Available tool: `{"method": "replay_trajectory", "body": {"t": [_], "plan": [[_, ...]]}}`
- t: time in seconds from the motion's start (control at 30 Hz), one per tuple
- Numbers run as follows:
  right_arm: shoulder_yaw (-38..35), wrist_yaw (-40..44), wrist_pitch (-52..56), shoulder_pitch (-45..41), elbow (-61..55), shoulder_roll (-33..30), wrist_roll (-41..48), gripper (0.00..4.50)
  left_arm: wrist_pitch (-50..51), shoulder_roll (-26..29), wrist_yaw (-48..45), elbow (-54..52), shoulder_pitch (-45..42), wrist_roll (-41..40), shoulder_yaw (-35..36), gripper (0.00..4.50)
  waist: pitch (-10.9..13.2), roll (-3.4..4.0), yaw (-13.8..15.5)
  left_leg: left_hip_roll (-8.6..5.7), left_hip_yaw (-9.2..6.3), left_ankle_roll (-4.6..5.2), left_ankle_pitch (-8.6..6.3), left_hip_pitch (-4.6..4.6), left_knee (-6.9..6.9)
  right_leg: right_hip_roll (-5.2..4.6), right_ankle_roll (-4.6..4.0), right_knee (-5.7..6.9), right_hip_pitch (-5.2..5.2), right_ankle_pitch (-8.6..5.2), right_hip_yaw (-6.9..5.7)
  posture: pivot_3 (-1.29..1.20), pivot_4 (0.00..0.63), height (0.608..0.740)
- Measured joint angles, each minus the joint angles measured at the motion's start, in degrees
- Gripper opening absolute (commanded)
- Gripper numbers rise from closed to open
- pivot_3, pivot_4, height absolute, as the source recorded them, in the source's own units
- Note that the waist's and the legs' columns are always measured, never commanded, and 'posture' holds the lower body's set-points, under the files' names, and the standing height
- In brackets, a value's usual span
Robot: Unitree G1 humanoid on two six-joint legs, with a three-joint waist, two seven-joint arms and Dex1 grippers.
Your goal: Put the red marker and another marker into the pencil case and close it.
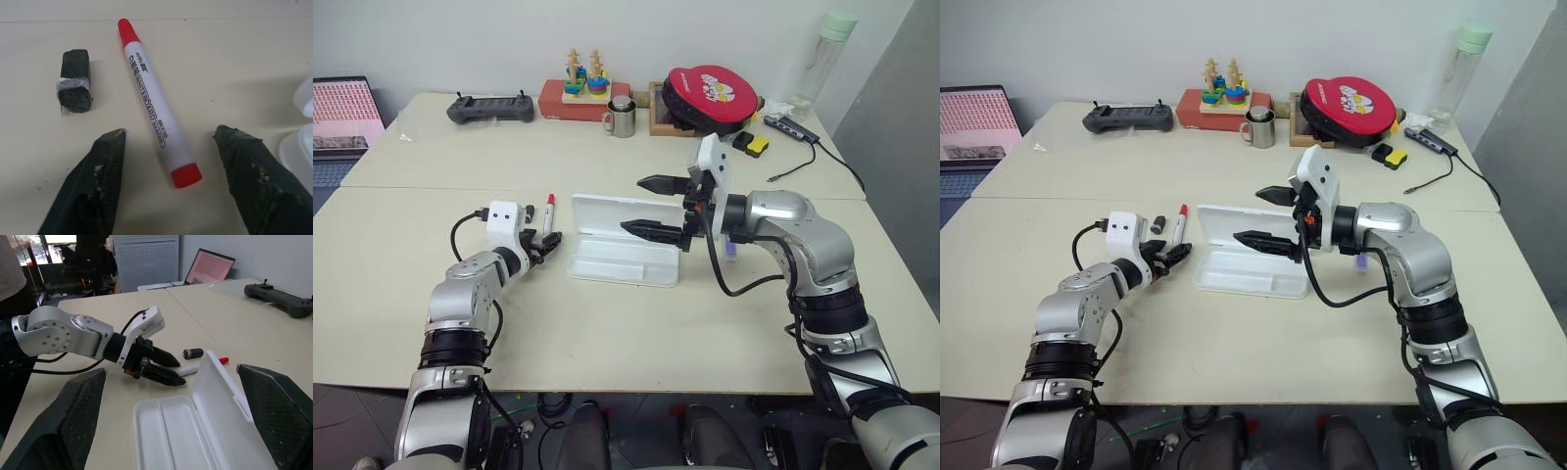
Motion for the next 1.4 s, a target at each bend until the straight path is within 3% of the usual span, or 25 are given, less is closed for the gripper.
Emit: {"method": "replay_trajectory", "body": {"t": [0.07,0.33,0.57,0.73,0.83,0.93,1.03,1.2,1.33,1.4], "plan": [[0.01,-0.32,0.03,0.0,-0.01,-0.16,0.0,4.5,-0.14,0.05,-0.47,0.59,-0.38,0.3,0.02,1.79,0.0,0.0,0.02,0.0,0.0,0.0,0.0,0.0,-0.01,0.0,0.0,0.0,0.0,0.0,0.0,0.0,0.15,0.74],[0.11,-0.99,0.03,0.0,-0.06,-0.5,0.01,4.5,-0.47,-0.25,0.09,2.64,-1.2,0.23,1.31,0.54,0.0,0.0,-0.01,0.0,0.0,0.0,0.0,0.0,-0.01,0.0,0.03,-0.01,0.0,-0.01,0.0,0.0,0.15,0.74],[0.07,-0.98,0.04,0.0,-0.06,-1.07,0.51,4.5,-0.33,-2.81,0.41,2.76,-0.69,-2.92,5.77,0.49,0.0,0.0,-0.01,0.0,0.0,0.0,0.0,-0.01,-0.01,0.0,0.01,-0.01,0.0,0.0,0.0,0.0,0.15,0.74],[-0.92,-1.12,0.19,0.01,-2.18,-2.06,2.53,4.5,-3.11,-6.57,-0.1,0.9,-2.01,-10.35,11.98,0.49,0.02,-0.03,0.04,0.0,-0.02,0.0,0.0,-0.09,-0.01,-0.01,0.0,-0.03,-0.03,0.0,-0.03,0.0,0.15,0.74],[-4.56,-2.27,0.8,0.12,-4.62,-4.67,4.41,4.5,-6.33,-6.93,-5.77,-4.01,-7.75,-18.79,16.82,0.49,0.11,-0.19,0.19,-0.02,-0.1,-0.04,0.02,-0.26,0.04,-0.02,0.02,-0.06,-0.09,0.02,-0.09,0.0,0.15,0.74],[-6.93,-3.16,1.29,0.26,-5.97,-6.12,5.07,4.5,-7.99,-5.15,-11.1,-8.81,-10.67,-22.21,16.99,0.49,0.09,-0.16,0.0,-0.1,-0.05,-0.04,0.02,-0.13,0.0,-0.09,0.02,-0.1,0.02,0.02,-0.03,0.0,0.15,0.74],[-10.53,-3.65,2.7,4.49,-9.72,-10.22,7.23,4.5,-5.41,0.13,-25.03,-13.24,-9.29,-22.58,7.07,0.49,0.13,-0.19,0.06,-0.09,-0.12,-0.04,0.01,-0.2,-0.09,-0.05,-0.02,-0.08,-0.03,0.0,-0.13,0.0,0.15,0.74],[-15.43,-5.27,4.17,9.43,-14.55,-14.69,8.93,4.5,-8.51,6.55,-44.62,-13.09,-11.42,-14.9,-9.69,0.49,0.19,-0.1,-0.22,-0.09,-0.09,-0.03,0.01,-0.2,-0.05,-0.05,0.01,-0.1,-0.08,-0.04,-0.06,0.0,0.15,0.74],[-15.95,-7.13,4.7,10.5,-15.71,-15.2,9.71,4.5,-11.66,7.73,-51.19,-9.57,-14.3,-11.82,-13.18,0.49,0.21,-0.06,-1.43,-0.05,-0.08,-0.01,0.02,-0.14,-0.04,-0.02,0.2,-0.04,-0.1,-0.16,-0.01,0.0,0.15,0.74],[-15.81,-8.44,4.94,11.52,-17.27,-14.92,9.94,4.5,-18.78,8.52,-53.69,-3.89,-17.14,-5.88,-17.04,0.49,0.21,-0.05,-1.38,-0.06,-0.09,0.0,0.03,-0.14,-0.03,-0.01,0.2,-0.03,-0.09,-0.17,-0.03,0.0,0.15,0.74]]}}
